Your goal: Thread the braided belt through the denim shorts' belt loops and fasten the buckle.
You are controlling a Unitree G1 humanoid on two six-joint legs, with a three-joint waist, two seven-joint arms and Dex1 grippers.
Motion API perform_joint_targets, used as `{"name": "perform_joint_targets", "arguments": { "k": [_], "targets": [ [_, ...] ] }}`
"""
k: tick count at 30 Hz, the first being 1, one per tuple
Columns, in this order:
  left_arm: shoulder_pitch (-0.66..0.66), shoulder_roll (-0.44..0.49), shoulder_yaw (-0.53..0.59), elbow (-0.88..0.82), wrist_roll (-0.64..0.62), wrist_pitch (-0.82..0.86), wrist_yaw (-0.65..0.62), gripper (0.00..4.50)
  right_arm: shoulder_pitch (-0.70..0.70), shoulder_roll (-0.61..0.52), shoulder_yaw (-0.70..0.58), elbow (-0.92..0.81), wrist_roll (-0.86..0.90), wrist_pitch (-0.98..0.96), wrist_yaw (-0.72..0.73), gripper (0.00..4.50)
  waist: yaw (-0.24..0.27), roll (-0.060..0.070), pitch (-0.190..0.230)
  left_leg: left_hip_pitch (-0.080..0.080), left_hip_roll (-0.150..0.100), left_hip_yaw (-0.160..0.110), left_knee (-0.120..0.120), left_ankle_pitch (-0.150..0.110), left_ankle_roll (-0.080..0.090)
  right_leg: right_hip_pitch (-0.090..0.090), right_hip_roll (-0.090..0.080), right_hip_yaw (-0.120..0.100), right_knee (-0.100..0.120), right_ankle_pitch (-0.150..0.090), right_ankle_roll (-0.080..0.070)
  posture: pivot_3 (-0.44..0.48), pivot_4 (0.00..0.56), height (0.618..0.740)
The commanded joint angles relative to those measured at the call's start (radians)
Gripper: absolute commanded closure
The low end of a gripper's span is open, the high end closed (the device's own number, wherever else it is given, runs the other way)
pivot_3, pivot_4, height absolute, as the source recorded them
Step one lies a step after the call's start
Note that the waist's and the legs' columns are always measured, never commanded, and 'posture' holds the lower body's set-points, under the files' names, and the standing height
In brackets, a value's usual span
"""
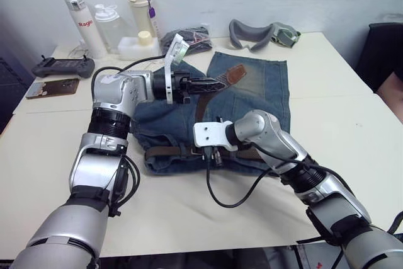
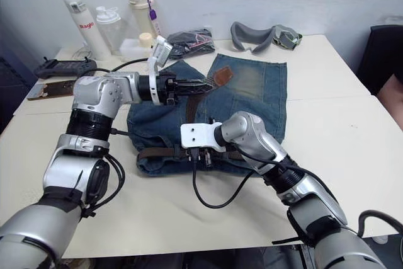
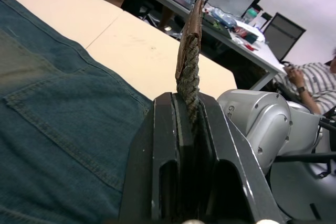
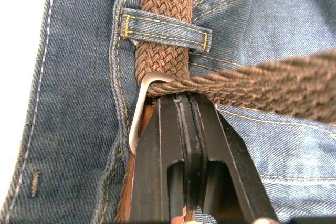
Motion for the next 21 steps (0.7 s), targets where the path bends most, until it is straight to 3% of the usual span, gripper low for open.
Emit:
{"name": "perform_joint_targets", "arguments": {
  "k": [1, 9, 21],
  "targets": [
    [-0.045, -0.006, 0.056, -0.074, -0.051, -0.024, 0.007, 4.50, 0.114, -0.059, 0.157, 0.142, -0.103, 0.135, 0.047, 4.45, 0.005, 0.000, 0.000, 0.000, 0.000, 0.000, 0.000, 0.000, 0.001, 0.000, 0.000, 0.000, -0.001, 0.000, 0.000, 0.000, 0.150, 0.641],
    [-0.167, -0.102, 0.141, 0.088, -0.064, -0.128, 0.079, 4.50, 0.115, -0.090, 0.188, 0.096, -0.138, 0.210, 0.063, 4.45, 0.016, -0.001, 0.002, 0.002, -0.003, 0.000, 0.000, 0.003, 0.004, 0.002, -0.003, -0.001, -0.005, 0.003, 0.003, 0.000, 0.150, 0.641],
    [-0.489, -0.248, 0.219, 0.521, -0.044, -0.403, 0.123, 4.50, 0.178, -0.111, 0.274, 0.053, -0.192, 0.161, 0.151, 4.45, 0.042, -0.003, 0.009, -0.007, -0.007, 0.000, -0.002, 0.010, 0.010, 0.000, -0.004, -0.003, -0.022, 0.021, 0.011, 0.000, 0.150, 0.641]
  ]
}}
